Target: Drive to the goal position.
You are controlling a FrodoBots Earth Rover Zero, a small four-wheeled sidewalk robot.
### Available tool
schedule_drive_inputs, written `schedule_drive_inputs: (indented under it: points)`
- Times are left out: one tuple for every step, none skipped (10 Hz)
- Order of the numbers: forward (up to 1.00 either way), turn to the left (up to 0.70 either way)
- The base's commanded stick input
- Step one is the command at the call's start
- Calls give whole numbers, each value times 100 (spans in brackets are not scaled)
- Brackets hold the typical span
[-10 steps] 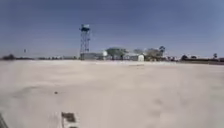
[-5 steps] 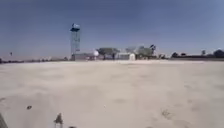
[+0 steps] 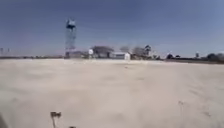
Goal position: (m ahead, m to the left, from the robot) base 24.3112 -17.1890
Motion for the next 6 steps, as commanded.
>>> schedule_drive_inputs:
  points:
    - [85,0]
    - [85,0]
    - [85,0]
    - [85,0]
    - [85,0]
    - [85,0]
